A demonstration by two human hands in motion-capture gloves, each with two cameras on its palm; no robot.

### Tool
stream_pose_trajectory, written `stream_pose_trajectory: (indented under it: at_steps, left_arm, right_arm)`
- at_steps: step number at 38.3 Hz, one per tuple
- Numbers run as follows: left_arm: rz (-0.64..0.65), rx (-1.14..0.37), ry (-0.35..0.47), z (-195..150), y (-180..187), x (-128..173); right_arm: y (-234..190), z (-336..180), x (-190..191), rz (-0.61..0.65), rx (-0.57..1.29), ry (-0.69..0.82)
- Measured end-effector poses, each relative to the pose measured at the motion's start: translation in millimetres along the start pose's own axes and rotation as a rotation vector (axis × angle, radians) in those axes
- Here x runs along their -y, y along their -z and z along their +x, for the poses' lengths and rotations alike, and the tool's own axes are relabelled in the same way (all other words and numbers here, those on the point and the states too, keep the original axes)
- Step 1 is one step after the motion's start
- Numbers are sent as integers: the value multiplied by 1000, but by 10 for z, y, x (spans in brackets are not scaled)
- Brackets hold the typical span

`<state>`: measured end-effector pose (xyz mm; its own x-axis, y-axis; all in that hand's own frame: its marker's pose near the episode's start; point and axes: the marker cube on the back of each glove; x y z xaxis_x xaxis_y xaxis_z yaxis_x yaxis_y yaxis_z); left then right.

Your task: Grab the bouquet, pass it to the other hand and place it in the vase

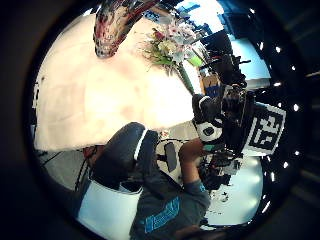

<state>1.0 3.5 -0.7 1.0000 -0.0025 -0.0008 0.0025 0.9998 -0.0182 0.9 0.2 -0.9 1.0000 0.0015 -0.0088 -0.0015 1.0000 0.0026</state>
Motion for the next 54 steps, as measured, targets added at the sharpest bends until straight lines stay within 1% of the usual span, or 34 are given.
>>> stream_pose_trajectory:
  at_steps: [7, 18, 24, 34, 39, 45, 50, 54]
  left_arm:
    - [-11, -7, -12, -9, -30, 36]
    - [-16, -19, -30, 75, 18, -6]
    - [-6, -9, -25, -6, -56, 79]
    - [-8, -18, -32, 41, -11, 33]
    - [-8, -20, -21, 46, 43, -51]
    - [26, -36, -30, 46, 47, -35]
    - [21, -36, -39, 65, -8, -12]
    - [12, -41, -44, 107, -41, -3]
  right_arm:
    - [22, -30, -19, -7, 10, 16]
    - [69, -18, -82, -35, 1, 8]
    - [54, -24, -61, -25, 10, 22]
    - [81, 69, -74, -17, 22, 41]
    - [132, 393, -115, -21, 10, 20]
    - [74, 1025, -92, 7, -47, -54]
    - [-125, 1566, -1, 19, -50, -105]
    - [-358, 1941, 88, -9, -47, -148]
